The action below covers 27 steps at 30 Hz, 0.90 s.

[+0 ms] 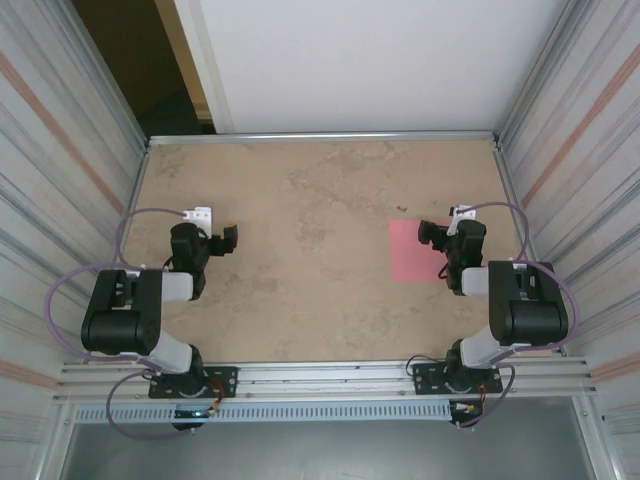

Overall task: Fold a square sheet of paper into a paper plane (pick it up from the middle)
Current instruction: Move the square sheet of paper to the center of the table.

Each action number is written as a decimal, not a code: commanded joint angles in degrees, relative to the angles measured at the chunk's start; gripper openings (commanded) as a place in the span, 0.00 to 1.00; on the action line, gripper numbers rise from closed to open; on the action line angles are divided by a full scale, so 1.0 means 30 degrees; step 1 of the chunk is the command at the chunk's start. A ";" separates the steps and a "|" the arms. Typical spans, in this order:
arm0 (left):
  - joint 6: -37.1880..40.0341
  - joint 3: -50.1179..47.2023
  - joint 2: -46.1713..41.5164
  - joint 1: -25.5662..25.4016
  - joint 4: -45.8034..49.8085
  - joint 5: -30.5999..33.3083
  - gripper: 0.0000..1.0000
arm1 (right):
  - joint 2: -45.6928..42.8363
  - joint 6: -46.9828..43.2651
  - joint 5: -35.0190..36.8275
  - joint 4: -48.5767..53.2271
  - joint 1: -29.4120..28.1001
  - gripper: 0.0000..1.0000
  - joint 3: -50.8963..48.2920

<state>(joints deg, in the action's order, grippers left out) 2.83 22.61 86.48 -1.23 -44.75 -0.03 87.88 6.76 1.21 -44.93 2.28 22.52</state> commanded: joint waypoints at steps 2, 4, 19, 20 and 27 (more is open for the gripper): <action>0.0319 0.0316 0.0072 -0.0035 -0.0196 -0.0038 0.99 | 0.0122 -0.0524 -0.0201 -0.0026 0.0076 0.99 0.0428; 0.0333 0.0315 0.0072 -0.0035 -0.0200 -0.0049 0.99 | 0.0092 -0.0526 -0.0210 -0.0026 0.0075 0.99 0.0402; 0.0349 0.0374 0.0090 0.0074 -0.0083 -0.0481 0.99 | 0.0151 -0.0499 -0.0227 0.0048 0.0080 0.99 0.0471; 0.0363 0.0387 0.0106 0.0089 -0.0083 -0.0480 0.99 | 0.0158 -0.0512 -0.0228 0.0063 0.0086 0.99 0.0463; 0.0346 0.0338 0.0038 0.0088 -0.0192 -0.0485 0.99 | 0.0093 -0.0536 -0.0157 -0.0044 0.0059 0.99 0.0403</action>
<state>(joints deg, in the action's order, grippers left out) 2.85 22.61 86.48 -1.23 -44.75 -0.62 87.88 6.76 1.21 -44.93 2.28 22.52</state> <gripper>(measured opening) 0.985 0.992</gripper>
